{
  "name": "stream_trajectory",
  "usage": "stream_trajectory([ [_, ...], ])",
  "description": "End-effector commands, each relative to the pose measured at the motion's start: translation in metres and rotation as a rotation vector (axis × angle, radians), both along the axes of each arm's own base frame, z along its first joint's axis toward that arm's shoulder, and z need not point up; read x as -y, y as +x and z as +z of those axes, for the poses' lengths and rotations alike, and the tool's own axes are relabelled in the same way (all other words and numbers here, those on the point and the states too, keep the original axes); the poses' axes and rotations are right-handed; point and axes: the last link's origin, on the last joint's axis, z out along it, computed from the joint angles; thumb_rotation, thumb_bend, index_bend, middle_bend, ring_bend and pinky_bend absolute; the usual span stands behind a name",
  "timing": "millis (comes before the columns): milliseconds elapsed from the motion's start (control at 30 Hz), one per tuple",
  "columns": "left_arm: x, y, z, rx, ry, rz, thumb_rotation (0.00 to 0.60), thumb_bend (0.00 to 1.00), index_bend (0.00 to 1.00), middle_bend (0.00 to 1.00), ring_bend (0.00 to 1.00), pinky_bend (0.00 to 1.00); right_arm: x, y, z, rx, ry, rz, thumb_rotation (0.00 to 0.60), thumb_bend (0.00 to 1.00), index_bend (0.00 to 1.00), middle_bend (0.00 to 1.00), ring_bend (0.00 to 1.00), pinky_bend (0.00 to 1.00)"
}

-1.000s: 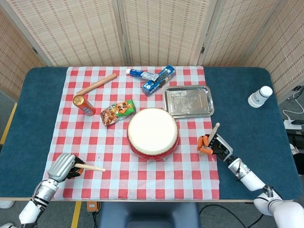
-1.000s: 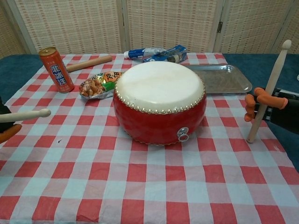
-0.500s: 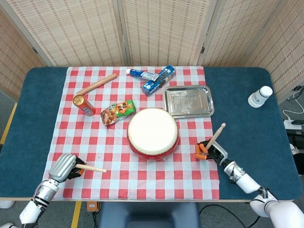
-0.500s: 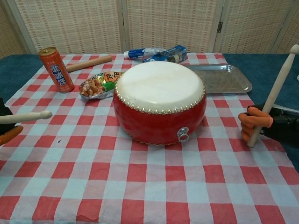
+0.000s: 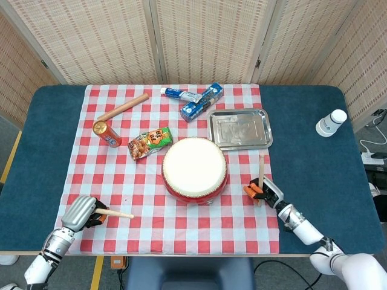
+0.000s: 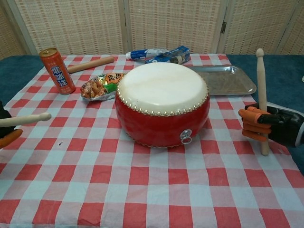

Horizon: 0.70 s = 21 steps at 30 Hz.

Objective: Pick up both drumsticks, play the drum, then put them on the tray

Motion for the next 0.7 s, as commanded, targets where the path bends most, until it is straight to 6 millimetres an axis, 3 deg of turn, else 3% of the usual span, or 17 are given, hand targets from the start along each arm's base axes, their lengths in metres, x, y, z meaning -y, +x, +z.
stream_trajectory([
  [33,0.000,0.000,0.001,-0.003,0.001,-0.003,0.600,0.57,1.00,1.00,1.00,1.00,0.003,0.005,0.010,-0.061,-0.005,0.054,0.600,0.52,1.00,1.00,1.00,0.96],
  [267,-0.004,0.003,0.005,-0.039,0.003,-0.037,0.600,0.57,1.00,1.00,1.00,1.00,0.011,0.027,0.049,-0.312,0.039,0.192,0.600,0.62,1.00,1.00,1.00,1.00],
  [500,-0.015,0.018,0.013,-0.114,0.005,-0.117,0.600,0.57,1.00,1.00,1.00,1.00,0.024,0.075,0.112,-0.813,0.106,0.409,0.600,0.69,1.00,1.00,1.00,1.00],
  [700,-0.024,0.034,0.020,-0.137,0.019,-0.167,0.600,0.57,1.00,1.00,1.00,1.00,0.035,0.105,0.150,-1.197,0.165,0.597,0.600,0.69,1.00,1.00,1.00,1.00],
])
